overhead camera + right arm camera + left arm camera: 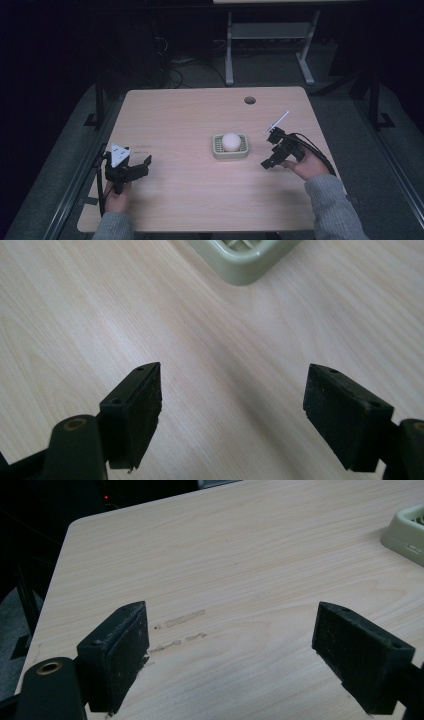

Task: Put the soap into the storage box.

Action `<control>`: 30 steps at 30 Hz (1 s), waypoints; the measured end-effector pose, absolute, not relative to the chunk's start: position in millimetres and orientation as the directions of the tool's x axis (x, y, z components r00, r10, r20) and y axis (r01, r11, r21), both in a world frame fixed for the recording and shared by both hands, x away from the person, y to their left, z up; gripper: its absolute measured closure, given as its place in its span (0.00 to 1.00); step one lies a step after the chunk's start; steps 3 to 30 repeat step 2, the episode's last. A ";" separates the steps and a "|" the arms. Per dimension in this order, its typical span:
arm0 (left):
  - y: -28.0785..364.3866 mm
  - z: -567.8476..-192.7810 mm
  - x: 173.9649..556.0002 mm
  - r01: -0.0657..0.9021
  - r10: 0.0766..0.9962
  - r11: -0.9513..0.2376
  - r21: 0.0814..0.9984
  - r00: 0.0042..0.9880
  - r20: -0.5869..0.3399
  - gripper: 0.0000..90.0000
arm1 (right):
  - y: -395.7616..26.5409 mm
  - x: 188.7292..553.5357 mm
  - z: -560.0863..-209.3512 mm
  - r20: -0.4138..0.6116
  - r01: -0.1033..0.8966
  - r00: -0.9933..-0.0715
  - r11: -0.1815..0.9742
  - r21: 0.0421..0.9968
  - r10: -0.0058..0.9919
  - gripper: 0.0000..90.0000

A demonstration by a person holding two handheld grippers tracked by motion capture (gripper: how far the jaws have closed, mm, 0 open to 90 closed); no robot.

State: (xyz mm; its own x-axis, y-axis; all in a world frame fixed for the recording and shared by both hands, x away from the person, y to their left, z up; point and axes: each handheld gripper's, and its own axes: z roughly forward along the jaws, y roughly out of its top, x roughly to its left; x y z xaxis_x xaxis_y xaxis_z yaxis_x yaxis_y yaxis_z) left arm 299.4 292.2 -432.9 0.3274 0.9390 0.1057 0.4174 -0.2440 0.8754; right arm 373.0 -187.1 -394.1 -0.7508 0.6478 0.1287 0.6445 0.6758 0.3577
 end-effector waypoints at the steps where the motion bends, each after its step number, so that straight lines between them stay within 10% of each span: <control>1: 292.1 -432.9 299.4 0.417 0.939 -0.246 0.875 0.327 0.108 0.16 | -190.2 369.7 -395.7 0.132 0.646 -0.748 0.670 0.364 0.650 0.25; 30: 292.1 -432.9 299.4 0.417 0.939 -0.246 0.875 0.327 0.108 0.17 | -193.2 366.1 -397.4 0.130 0.646 -0.747 0.665 0.375 0.652 0.25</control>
